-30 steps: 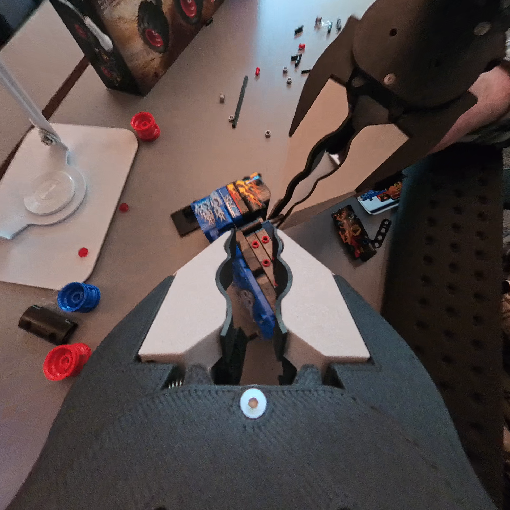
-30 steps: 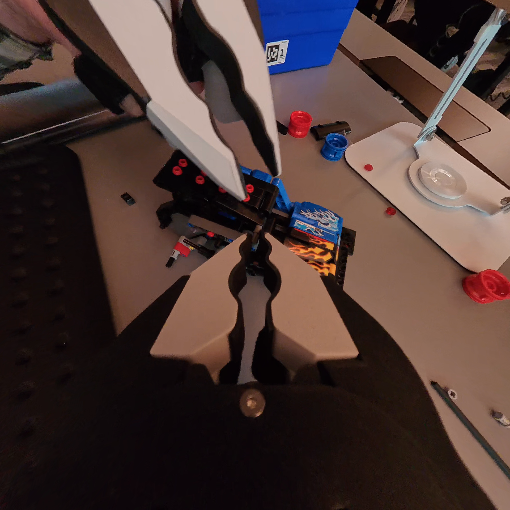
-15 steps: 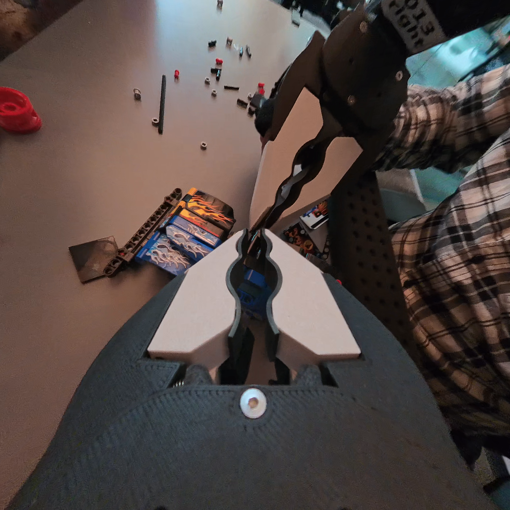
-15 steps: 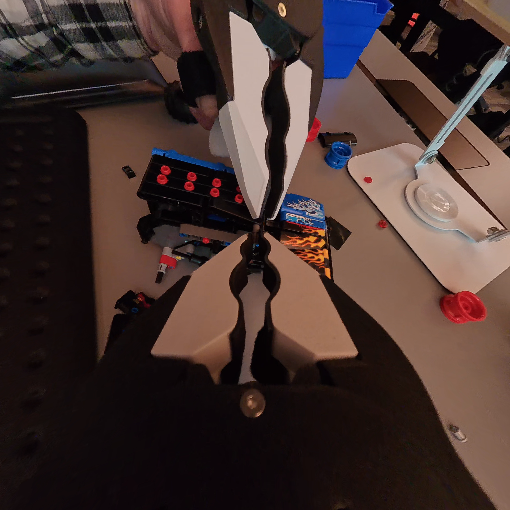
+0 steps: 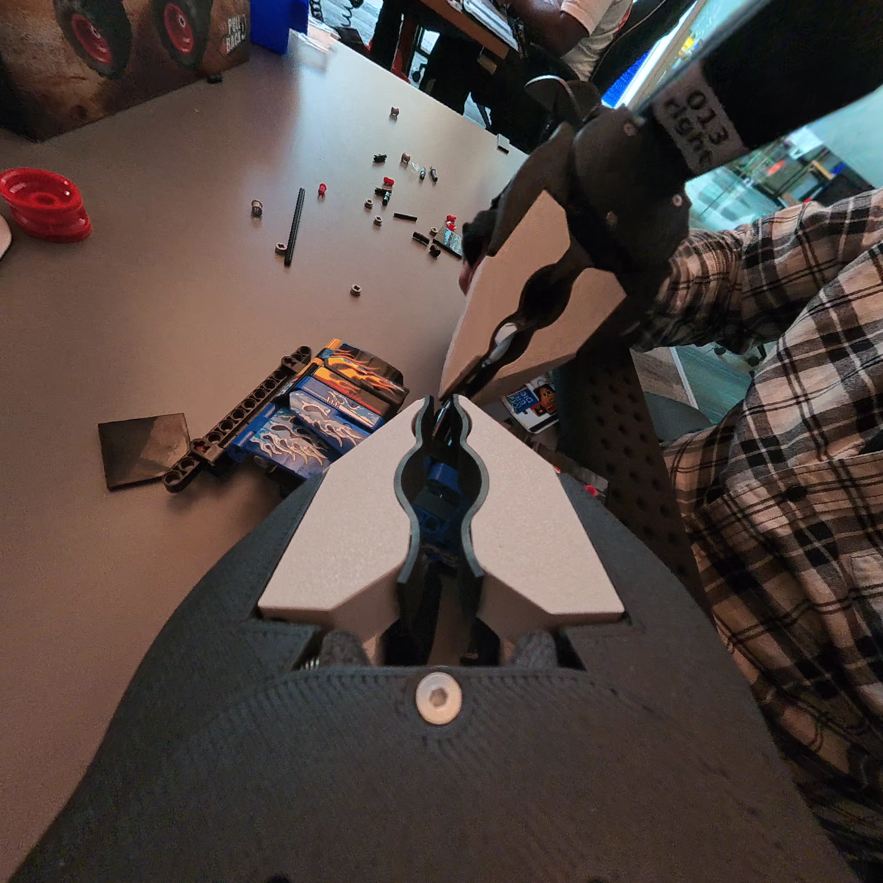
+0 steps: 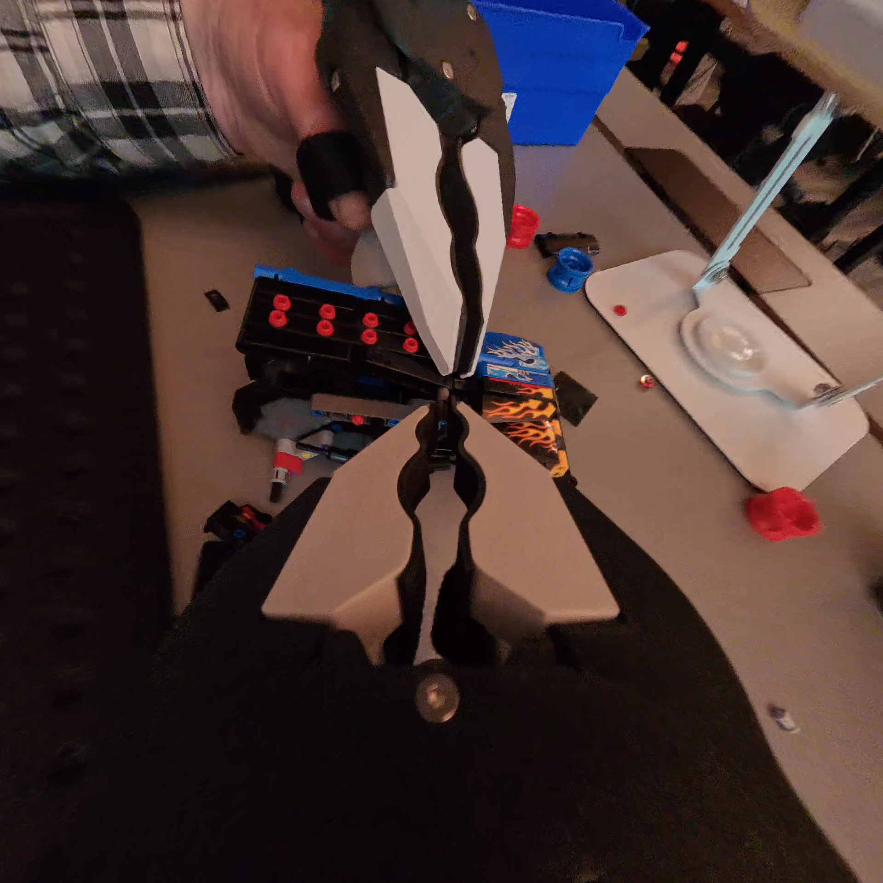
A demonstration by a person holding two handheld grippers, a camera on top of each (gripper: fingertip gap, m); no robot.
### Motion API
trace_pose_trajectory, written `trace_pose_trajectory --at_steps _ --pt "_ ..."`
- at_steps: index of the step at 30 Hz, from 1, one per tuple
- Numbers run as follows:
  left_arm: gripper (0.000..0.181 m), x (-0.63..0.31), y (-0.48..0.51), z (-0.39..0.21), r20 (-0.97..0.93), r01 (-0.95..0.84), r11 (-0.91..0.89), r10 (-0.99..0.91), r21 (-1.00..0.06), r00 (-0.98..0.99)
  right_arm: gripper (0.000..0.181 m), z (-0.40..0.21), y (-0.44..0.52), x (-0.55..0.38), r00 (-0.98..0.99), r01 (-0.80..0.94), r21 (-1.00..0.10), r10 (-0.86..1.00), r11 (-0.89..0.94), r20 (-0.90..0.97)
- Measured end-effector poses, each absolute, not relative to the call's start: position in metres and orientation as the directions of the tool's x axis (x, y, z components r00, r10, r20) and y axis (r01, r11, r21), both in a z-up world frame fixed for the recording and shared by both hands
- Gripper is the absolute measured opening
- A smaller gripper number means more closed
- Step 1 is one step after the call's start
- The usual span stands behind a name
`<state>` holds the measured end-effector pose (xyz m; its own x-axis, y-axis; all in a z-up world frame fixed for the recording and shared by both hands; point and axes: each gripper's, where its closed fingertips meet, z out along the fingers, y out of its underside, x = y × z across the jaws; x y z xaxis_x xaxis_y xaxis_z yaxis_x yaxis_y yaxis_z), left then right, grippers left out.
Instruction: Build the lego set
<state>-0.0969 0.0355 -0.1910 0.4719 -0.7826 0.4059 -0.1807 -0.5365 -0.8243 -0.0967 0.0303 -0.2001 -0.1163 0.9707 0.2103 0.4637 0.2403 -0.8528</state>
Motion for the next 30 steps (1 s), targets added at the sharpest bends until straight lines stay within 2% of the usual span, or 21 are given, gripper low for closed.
trace_pose_trajectory --at_steps 4,7,9,14,17,30 --pt "0.005 -0.096 0.035 -0.190 0.416 -0.168 -0.536 -0.786 -0.828 0.457 0.001 -0.199 0.030 -0.095 -0.118 0.450 -0.880 0.987 0.153 0.111" --pt "0.005 -0.095 0.035 -0.190 0.444 -0.152 -0.551 -0.781 -0.821 0.439 0.000 -0.198 0.032 -0.095 -0.106 0.473 -0.819 0.943 0.326 0.314" --pt "0.005 -0.096 0.034 -0.189 0.449 -0.146 -0.551 -0.784 -0.822 0.429 0.000 -0.198 0.032 -0.096 -0.107 0.470 -0.806 0.930 0.360 0.353" --pt "0.011 -0.113 0.035 -0.176 0.449 -0.103 -0.545 -0.771 -0.832 0.452 0.001 -0.195 0.033 -0.095 -0.118 0.443 -0.826 0.936 0.347 0.330" --pt "0.016 -0.107 0.026 -0.188 0.456 -0.162 -0.568 -0.773 -0.807 0.440 0.001 -0.196 0.031 -0.097 -0.127 0.440 -0.824 0.933 0.358 0.337" --pt "0.007 -0.105 0.026 -0.188 0.502 0.004 -0.557 -0.745 -0.831 0.440 0.000 -0.197 0.027 -0.104 -0.160 0.427 -0.857 0.957 0.288 0.242"
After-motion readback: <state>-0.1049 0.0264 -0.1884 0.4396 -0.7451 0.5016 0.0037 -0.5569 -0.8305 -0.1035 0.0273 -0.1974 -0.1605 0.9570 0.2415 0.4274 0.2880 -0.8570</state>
